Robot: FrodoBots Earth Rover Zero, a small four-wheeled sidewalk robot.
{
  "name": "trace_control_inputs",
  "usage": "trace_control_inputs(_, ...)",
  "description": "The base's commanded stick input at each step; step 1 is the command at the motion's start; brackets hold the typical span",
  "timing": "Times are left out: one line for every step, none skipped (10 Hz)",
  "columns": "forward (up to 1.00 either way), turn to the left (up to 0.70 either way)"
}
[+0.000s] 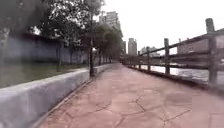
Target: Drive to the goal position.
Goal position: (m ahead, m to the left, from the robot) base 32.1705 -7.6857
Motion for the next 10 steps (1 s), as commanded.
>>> trace_control_inputs(1.0, 0.0)
trace_control_inputs(1.0, 0.0)
trace_control_inputs(1.0, 0.0)
trace_control_inputs(1.0, -0.16)
trace_control_inputs(1.0, -0.36)
trace_control_inputs(1.0, 0.0)
trace_control_inputs(1.0, 0.0)
trace_control_inputs(1.0, 0.0)
trace_control_inputs(1.0, 0.0)
trace_control_inputs(1.0, 0.0)
